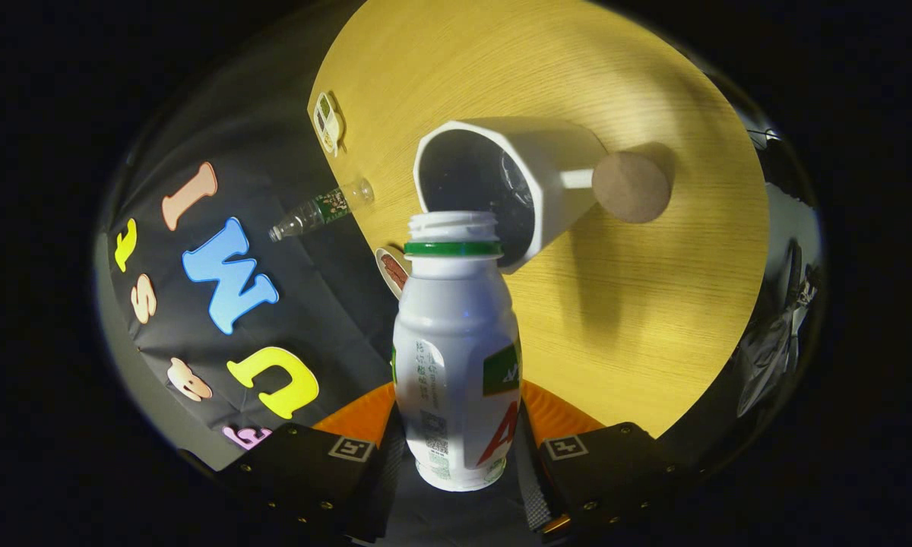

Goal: Take the bottle from table, then pour the juice into the cup, finally place the bottle on the coaster

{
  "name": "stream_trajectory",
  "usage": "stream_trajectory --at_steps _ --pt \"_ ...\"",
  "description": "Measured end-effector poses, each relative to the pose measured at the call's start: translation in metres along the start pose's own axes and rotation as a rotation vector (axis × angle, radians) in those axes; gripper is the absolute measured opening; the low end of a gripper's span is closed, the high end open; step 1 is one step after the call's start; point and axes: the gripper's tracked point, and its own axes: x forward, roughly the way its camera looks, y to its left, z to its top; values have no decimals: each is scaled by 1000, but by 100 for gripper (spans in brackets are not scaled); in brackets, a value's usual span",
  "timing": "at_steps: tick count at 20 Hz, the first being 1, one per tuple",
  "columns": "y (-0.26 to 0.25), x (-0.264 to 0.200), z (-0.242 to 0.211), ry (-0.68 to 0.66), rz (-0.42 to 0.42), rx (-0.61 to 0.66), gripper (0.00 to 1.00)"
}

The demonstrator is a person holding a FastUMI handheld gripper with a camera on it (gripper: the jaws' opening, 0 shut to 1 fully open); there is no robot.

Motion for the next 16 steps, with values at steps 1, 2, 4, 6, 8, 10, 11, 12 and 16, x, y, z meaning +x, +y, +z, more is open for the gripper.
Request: stream_trajectory --at_steps 1,2,4,6,8,10,11,12,16 --pt "2 1 1 1 0 6 66" --pt "3 1 2 2 -2 18 66" --pt "7 2 3 6 -3 45 66" --pt "10 4 3 7 -3 56 66" --pt "10 3 4 12 -8 63 66" --pt "9 1 4 22 -16 76 66" --pt "8 1 4 25 -23 82 66" --pt "8 1 2 33 -29 90 66" --pt "5 0 0 52 -46 98 66"
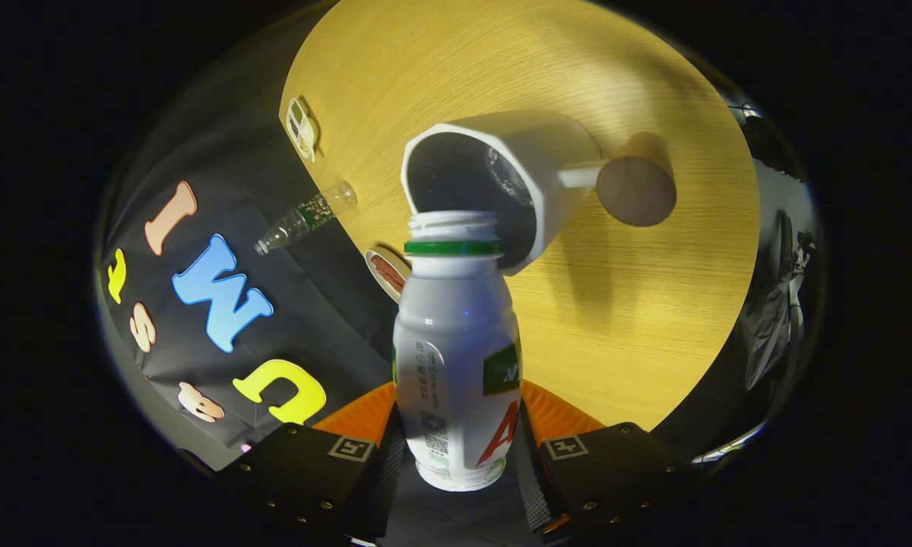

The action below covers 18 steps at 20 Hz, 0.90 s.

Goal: Take the bottle from table, then pour the juice into the cup, finally place the bottle on the coaster

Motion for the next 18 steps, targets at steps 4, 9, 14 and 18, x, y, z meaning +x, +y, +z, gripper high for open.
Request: stream_trajectory --at_steps 4,9,14,18 --pt "2 -3 1 2 -3 12 66" --pt "0 -4 1 3 -8 -8 66" --pt "-13 -5 -1 4 -29 -55 66" --pt "-20 -5 -6 1 -30 -117 66"
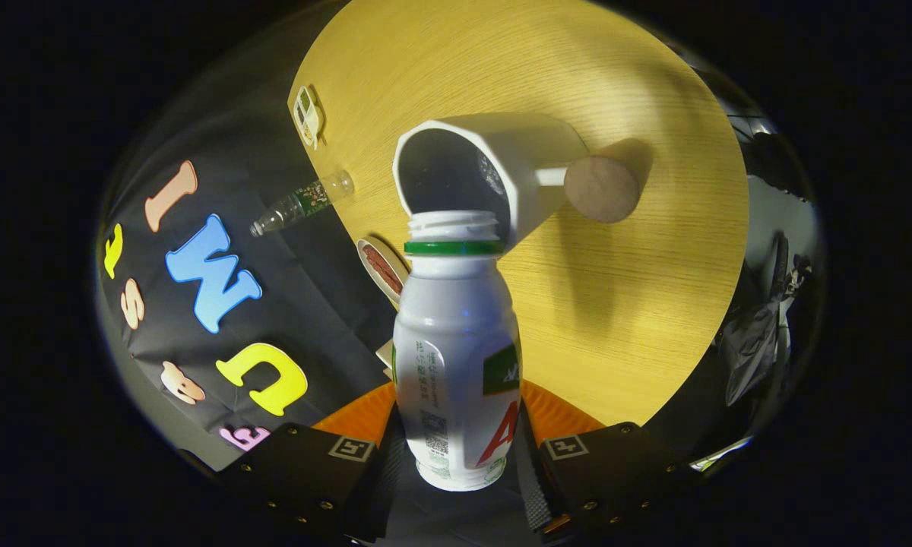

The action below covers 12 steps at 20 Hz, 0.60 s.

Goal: Take the bottle from table, then pour the juice into the cup, finally place the bottle on the coaster

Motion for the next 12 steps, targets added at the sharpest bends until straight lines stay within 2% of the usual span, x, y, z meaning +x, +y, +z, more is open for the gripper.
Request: stream_trajectory --at_steps 8,12 --pt "-16 2 -3 -28 -7 -225 66" --pt "-28 9 1 -67 -25 -387 66"
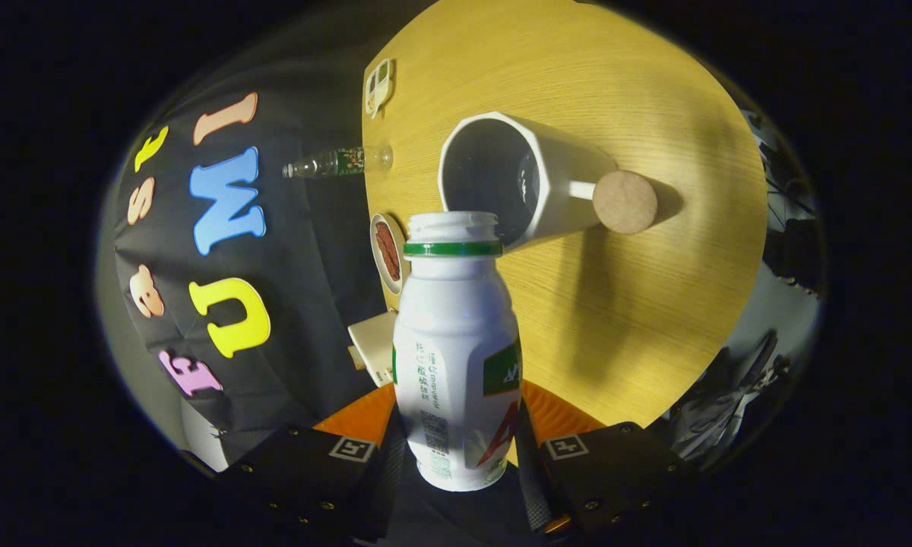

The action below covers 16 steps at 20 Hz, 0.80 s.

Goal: Take the bottle from table, then pour the juice into the cup, finally place the bottle on the coaster

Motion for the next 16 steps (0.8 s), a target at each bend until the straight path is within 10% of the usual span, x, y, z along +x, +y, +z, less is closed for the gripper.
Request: stream_trajectory --at_steps 16 --pt "27 34 19 -319 -38 -658 66"
